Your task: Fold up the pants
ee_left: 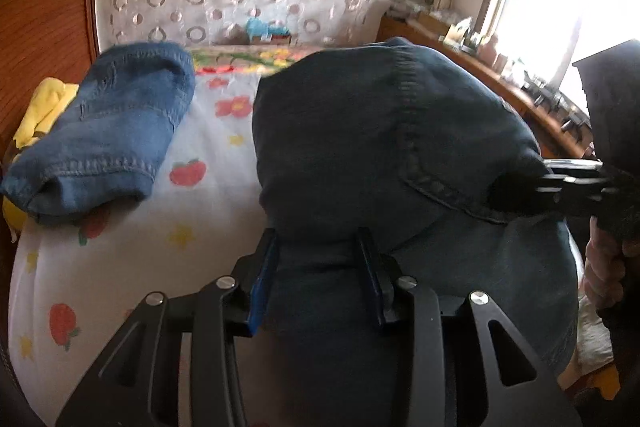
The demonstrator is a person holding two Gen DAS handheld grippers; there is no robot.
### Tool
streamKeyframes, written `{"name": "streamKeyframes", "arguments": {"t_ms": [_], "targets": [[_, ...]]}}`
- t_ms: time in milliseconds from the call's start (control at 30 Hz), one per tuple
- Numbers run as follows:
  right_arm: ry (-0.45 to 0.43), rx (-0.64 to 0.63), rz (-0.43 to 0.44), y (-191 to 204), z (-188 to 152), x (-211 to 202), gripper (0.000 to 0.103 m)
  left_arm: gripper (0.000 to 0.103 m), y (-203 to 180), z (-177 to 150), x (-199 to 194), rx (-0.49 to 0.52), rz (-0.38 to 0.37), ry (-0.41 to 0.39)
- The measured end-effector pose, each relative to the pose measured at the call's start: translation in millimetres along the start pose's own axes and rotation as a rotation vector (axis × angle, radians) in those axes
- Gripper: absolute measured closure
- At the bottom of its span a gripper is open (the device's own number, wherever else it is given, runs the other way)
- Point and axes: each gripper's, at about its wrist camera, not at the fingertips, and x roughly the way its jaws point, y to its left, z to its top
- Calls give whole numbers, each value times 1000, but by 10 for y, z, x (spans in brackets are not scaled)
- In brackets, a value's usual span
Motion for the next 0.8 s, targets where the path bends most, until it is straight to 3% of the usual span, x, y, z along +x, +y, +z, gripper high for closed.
{"name": "streamKeyframes", "arguments": {"t_ms": [233, 467, 633, 800], "targets": [[-60, -130, -36, 593, 592, -192, 82, 66, 176, 298, -549, -50, -38, -169], [-92, -219, -46, 1015, 1254, 93, 83, 66, 582, 680, -945, -73, -3, -284], [-118, -268, 15, 1349, 1770, 537, 83, 66, 1045, 1008, -1206, -91, 76, -350], [-188, -210, 165, 1477, 2311, 1053, 83, 66, 1607, 1304, -1461, -136, 137, -406]]}}
